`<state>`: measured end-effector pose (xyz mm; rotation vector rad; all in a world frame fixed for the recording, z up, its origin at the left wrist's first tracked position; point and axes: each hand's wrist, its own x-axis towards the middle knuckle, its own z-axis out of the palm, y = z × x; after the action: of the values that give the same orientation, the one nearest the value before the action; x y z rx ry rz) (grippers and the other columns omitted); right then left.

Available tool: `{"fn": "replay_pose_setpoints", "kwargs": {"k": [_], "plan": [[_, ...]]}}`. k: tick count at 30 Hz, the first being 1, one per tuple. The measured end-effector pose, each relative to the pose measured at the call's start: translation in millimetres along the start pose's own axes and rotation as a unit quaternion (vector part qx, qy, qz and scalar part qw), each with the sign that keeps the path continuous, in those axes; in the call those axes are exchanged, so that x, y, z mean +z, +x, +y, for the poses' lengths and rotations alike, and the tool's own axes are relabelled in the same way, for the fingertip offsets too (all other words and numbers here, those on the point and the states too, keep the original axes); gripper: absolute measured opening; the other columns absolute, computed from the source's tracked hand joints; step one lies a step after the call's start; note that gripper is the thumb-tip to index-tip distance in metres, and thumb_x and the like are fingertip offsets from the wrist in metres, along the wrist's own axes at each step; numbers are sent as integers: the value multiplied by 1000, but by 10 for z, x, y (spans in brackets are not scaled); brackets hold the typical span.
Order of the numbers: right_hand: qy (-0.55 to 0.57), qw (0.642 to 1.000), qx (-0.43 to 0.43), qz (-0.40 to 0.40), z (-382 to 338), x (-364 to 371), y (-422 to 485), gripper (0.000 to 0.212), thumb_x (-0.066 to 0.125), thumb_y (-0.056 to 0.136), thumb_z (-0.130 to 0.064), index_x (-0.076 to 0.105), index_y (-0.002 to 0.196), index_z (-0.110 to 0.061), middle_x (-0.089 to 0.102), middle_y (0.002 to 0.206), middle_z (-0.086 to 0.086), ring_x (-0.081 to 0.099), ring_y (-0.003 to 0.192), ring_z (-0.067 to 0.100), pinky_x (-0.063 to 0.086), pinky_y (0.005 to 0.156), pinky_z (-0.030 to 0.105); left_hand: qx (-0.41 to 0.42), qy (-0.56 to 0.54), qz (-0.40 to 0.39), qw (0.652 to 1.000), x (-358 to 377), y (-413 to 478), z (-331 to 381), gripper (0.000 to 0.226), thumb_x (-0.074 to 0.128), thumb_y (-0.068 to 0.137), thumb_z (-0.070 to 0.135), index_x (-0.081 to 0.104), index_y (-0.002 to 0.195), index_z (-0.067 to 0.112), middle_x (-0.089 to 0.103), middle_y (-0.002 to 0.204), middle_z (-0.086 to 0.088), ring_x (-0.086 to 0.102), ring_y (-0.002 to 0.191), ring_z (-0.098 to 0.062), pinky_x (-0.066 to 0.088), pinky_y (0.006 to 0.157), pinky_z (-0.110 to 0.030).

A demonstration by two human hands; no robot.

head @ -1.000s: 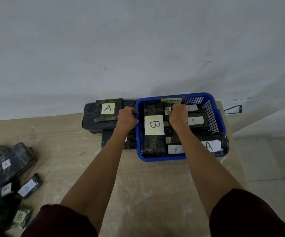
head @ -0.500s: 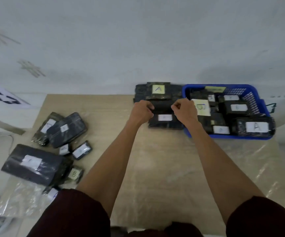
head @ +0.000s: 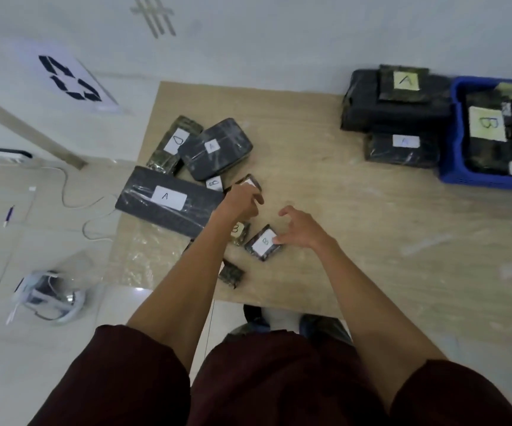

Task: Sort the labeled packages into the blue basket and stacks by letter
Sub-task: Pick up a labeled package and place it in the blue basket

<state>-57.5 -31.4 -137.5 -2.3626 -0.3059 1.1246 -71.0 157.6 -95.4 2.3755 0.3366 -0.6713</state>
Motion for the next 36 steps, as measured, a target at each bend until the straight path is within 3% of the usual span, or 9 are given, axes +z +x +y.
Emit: {"fn": "replay_pose_setpoints", "kwargs": {"k": [3,8,15,19,24,27,30,33,36], "plan": [[-46,998,-32,3,-87,327,-12,82,86,77,-30,41,146,-23,41,133,14,53,119,35,49,96,43,6,-6,-22,1000,112,-107,-154,28,64,87,-6,71,113,2,68,112,-21,67,98,-30,57,89,-40],[-59,997,-23,39,-117,572,18,75,88,73,-22,48,137,-17,42,128,15,50,118,34,49,91,43,13,15,-59,998,257,-135,-282,29,60,91,-7,69,116,4,64,117,-17,66,95,-29,58,88,-42],[77,988,18,129,55,435,-57,56,85,74,-15,53,119,-8,62,119,15,60,104,31,48,79,37,23,17,-78,997,265,-42,-246,32,59,93,-2,65,121,11,66,117,-16,63,94,-25,54,87,-36],[226,958,36,173,82,174,-172,40,80,82,-8,57,115,-6,64,115,16,65,93,29,60,72,44,47,-35,-74,996,242,30,-58,35,60,99,12,57,133,14,66,118,-14,65,99,-24,56,87,-35],[304,923,-7,236,-42,-271,-325,42,77,88,-15,55,124,-13,62,113,9,67,77,16,55,49,25,100,-74,-6,992,174,62,405,38,57,101,18,54,139,12,63,122,-14,68,98,-32,60,84,-47],[351,894,-38,277,-104,-557,-449,40,75,89,-13,53,121,-21,62,117,10,71,84,24,58,53,30,129,-128,44,982,76,90,709,37,60,98,11,55,135,9,60,117,-15,67,86,-28,63,68,-37],[394,869,-73,289,-103,-808,-558,37,70,92,-8,55,125,-15,62,119,17,73,79,23,61,58,32,148,-184,72,969,-21,127,959,37,64,96,7,56,132,9,60,107,-13,66,73,-18,58,56,-21],[419,861,-93,271,-64,-1019,-687,38,64,96,-5,54,132,-13,60,123,20,73,80,23,61,59,33,139,-226,89,960,-49,126,1175,41,67,94,8,55,134,5,61,104,-13,67,69,-17,59,58,-23],[441,852,-118,257,8,-1208,-824,37,60,96,-1,56,132,-12,59,125,22,72,91,30,63,68,41,147,-268,97,947,-11,104,1386,35,68,94,9,60,127,1,64,111,-18,70,85,-28,61,61,-24]]}}
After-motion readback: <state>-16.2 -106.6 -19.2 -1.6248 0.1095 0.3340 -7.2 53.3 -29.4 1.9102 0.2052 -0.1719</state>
